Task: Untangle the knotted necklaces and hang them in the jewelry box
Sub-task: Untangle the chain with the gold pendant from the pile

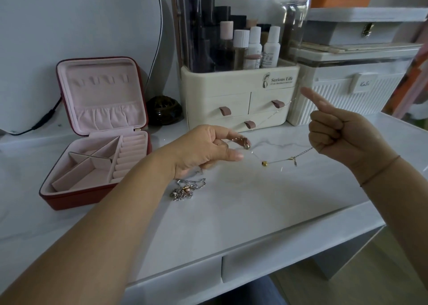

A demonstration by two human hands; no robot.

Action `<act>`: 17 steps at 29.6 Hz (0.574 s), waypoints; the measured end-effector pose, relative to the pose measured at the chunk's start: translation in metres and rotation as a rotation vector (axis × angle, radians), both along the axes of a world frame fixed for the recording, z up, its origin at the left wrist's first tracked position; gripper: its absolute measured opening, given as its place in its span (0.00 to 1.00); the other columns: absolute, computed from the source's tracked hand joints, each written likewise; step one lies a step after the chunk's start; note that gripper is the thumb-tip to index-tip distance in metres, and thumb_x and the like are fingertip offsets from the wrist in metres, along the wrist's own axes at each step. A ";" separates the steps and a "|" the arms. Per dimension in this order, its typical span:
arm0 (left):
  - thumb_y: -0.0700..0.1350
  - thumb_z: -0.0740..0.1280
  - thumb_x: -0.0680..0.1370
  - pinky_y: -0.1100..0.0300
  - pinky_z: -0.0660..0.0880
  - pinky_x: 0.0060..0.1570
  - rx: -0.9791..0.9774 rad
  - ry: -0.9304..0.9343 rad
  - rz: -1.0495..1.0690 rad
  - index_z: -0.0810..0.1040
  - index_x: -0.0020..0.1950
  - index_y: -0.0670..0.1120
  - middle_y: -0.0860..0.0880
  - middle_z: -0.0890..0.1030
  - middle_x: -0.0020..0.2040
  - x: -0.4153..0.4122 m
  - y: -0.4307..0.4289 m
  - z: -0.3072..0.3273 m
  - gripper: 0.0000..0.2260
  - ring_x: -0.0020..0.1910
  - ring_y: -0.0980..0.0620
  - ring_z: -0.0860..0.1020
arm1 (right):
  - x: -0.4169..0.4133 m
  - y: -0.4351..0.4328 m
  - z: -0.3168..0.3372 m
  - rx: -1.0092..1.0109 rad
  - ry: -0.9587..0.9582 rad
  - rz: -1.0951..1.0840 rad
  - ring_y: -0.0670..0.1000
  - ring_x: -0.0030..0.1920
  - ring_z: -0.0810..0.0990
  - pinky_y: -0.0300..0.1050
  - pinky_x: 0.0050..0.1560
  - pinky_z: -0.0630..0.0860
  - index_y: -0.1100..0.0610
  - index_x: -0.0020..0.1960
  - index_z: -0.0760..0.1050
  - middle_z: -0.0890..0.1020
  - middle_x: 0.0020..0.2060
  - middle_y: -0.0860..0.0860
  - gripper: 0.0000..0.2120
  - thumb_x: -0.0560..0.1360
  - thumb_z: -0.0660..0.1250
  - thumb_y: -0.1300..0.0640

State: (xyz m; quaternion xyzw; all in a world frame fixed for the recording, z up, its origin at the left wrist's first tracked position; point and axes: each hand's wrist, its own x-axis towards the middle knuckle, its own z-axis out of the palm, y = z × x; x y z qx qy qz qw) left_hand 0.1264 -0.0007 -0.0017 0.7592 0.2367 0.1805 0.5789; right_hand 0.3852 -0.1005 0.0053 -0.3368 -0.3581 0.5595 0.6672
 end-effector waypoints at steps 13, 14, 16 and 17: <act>0.45 0.65 0.78 0.60 0.71 0.40 0.103 -0.320 0.505 0.81 0.49 0.39 0.67 0.61 0.35 0.012 -0.006 0.001 0.09 0.19 0.62 0.64 | -0.004 -0.010 -0.021 -0.185 -0.092 0.034 0.42 0.22 0.53 0.33 0.20 0.56 0.56 0.64 0.75 0.58 0.22 0.44 0.22 0.71 0.64 0.57; 0.46 0.65 0.78 0.54 0.43 0.27 0.057 -0.329 0.505 0.81 0.47 0.42 0.64 0.62 0.20 0.012 -0.004 0.000 0.09 0.18 0.60 0.61 | -0.007 -0.010 -0.023 -0.223 -0.138 0.034 0.42 0.21 0.55 0.33 0.20 0.55 0.58 0.64 0.74 0.60 0.22 0.45 0.20 0.72 0.62 0.58; 0.47 0.65 0.79 0.65 0.52 0.21 -0.067 -0.362 0.461 0.81 0.45 0.45 0.58 0.60 0.19 0.012 0.000 -0.002 0.09 0.20 0.57 0.54 | -0.014 -0.009 -0.024 -0.282 -0.242 0.008 0.42 0.21 0.58 0.34 0.20 0.56 0.60 0.63 0.74 0.62 0.24 0.47 0.18 0.74 0.59 0.60; 0.47 0.64 0.79 0.66 0.50 0.22 -0.131 -0.385 0.426 0.81 0.45 0.45 0.57 0.58 0.20 0.012 0.002 -0.003 0.09 0.20 0.57 0.53 | -0.016 -0.009 -0.024 -0.299 -0.301 -0.014 0.43 0.22 0.59 0.34 0.20 0.57 0.60 0.62 0.74 0.63 0.25 0.48 0.16 0.76 0.58 0.61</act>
